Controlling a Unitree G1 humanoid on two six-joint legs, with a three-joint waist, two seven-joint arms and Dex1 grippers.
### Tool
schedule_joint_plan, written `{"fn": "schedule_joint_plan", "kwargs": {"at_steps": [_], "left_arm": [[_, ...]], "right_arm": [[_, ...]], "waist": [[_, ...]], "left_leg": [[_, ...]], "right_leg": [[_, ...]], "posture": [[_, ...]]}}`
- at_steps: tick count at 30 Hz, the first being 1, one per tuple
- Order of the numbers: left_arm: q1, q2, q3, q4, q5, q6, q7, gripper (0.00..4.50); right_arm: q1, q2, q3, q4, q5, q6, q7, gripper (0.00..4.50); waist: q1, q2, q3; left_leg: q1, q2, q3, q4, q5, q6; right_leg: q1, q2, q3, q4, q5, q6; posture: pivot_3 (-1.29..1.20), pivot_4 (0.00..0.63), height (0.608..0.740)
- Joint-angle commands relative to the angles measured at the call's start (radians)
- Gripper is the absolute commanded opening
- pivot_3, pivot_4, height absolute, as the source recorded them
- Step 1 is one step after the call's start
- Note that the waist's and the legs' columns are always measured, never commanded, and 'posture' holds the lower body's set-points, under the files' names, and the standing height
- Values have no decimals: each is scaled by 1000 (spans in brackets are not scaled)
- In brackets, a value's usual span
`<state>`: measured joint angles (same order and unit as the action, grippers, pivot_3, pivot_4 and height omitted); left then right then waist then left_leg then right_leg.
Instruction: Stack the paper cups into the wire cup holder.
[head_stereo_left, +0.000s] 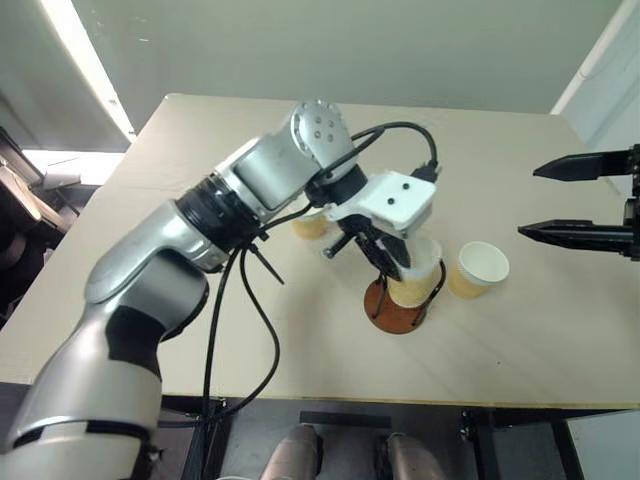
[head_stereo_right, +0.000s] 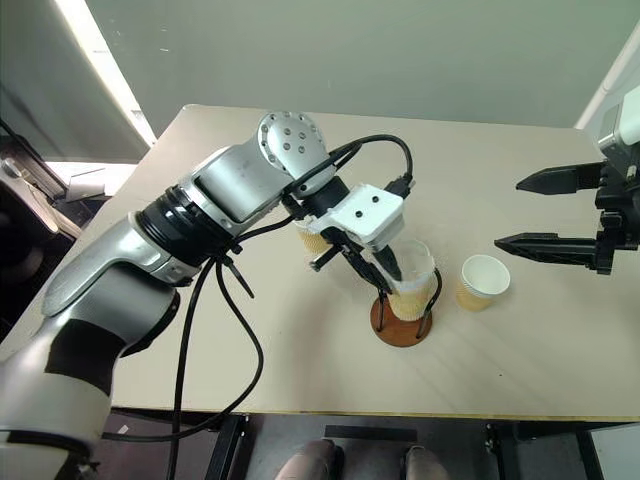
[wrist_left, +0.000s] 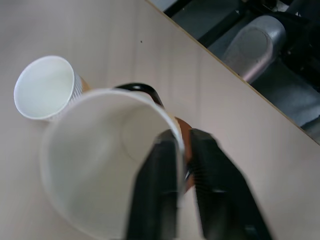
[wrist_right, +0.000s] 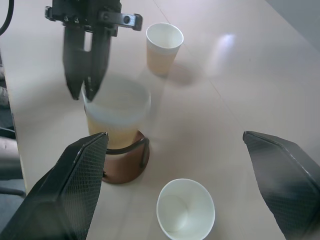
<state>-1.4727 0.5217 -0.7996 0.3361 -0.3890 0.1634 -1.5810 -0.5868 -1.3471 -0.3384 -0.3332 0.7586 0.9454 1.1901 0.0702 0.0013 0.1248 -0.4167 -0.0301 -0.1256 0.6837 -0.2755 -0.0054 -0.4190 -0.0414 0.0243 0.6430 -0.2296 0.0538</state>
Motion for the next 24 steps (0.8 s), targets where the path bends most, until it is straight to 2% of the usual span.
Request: {"fn": "schedule_joint_plan", "kwargs": {"at_steps": [1,7,8,14,19,24], "left_arm": [[-14,-27,113,-2,-4,63,-33,2065],[-5,27,225,-45,-73,206,-33,4269],[0,51,237,-50,-84,223,-33,4488],[49,184,307,-105,-133,316,-33,4488],[162,398,397,-258,-208,409,-33,4488],[277,490,513,-358,-220,500,-2,4488]], "right_arm": [[10,-11,-30,-17,-11,-24,-21,4500],[37,30,61,-59,-30,-66,-40,4500],[44,35,83,-68,-43,-80,-39,4500],[63,56,209,-73,-154,-185,-39,4500],[37,95,394,-33,-324,-309,-18,4500],[20,114,508,45,-481,-416,9,4500]], "waist": [[1,0,0],[0,0,0],[0,0,0],[-2,1,0],[-10,1,0],[-10,0,0]], "left_leg": [[0,0,0,0,0,0],[1,0,2,0,0,0],[1,0,2,0,0,0],[1,0,2,0,0,1],[1,0,2,1,-1,2],[1,0,1,1,0,3]], "right_leg": [[0,0,0,0,0,0],[0,0,1,1,0,1],[0,0,1,1,0,1],[0,0,2,1,0,1],[-1,0,2,0,0,2],[-1,0,2,-1,0,2]], "posture": [[0,150,740],[0,150,740],[0,150,740],[0,150,740],[0,150,740],[0,150,740]]}}
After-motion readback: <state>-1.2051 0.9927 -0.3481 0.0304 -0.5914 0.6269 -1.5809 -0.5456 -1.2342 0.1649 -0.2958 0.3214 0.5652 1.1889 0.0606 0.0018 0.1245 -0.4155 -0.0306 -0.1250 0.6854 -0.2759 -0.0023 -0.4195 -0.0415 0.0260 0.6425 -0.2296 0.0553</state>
